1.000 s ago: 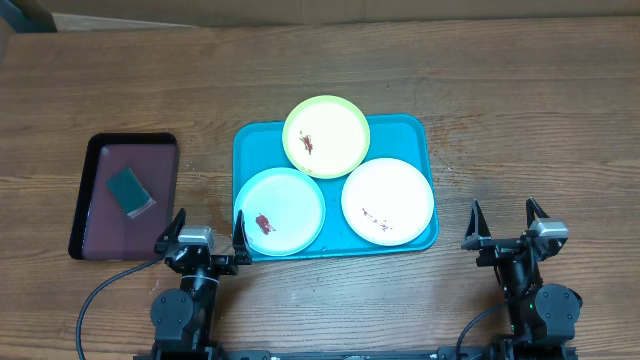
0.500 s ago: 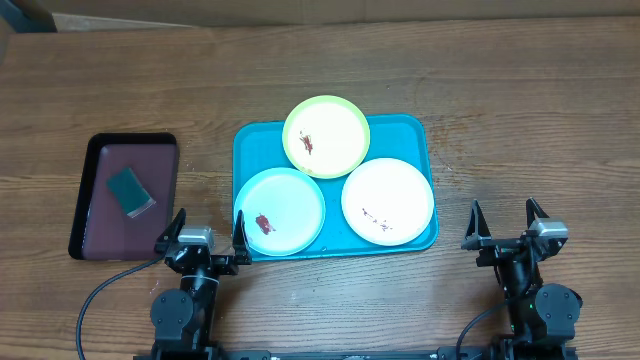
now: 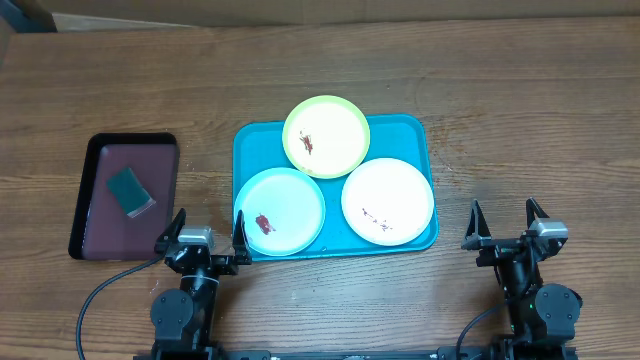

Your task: Clean dirty plates on tray and stack at the side

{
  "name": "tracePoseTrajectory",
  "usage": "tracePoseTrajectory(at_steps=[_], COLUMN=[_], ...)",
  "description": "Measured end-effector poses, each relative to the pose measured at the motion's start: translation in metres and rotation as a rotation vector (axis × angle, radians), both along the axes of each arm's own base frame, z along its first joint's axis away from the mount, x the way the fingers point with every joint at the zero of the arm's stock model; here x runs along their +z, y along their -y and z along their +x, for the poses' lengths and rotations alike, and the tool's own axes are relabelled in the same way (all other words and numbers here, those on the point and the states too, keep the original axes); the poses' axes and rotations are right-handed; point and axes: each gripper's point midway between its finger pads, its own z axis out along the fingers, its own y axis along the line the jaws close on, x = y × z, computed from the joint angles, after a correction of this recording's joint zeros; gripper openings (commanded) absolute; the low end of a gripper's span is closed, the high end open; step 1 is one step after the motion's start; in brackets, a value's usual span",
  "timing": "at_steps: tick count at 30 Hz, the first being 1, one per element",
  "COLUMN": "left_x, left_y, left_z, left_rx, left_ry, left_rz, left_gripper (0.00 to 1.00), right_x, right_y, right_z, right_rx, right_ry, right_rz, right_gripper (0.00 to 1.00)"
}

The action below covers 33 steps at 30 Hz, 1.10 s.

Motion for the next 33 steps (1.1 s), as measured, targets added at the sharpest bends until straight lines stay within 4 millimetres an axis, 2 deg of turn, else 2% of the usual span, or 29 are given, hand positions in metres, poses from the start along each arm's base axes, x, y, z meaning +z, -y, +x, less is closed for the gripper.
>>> tracePoseTrajectory(at_steps=[30,33], left_x=[0.001,0.010], left_y=[0.000,0.011], left_z=[0.000,0.000], left_rx=[-0.001,-0.062], left_ry=[0.003,0.034], left_rz=[-0.001,-0.067], left_gripper=[1.00,1.00], right_x=[0.000,0.000], right_y=[0.000,0.000], right_z=[0.000,0.000], right_rx=[0.000,0.000], right_ry=[0.000,0.000], right_rz=[0.000,0.000], right_gripper=[1.00,1.00])
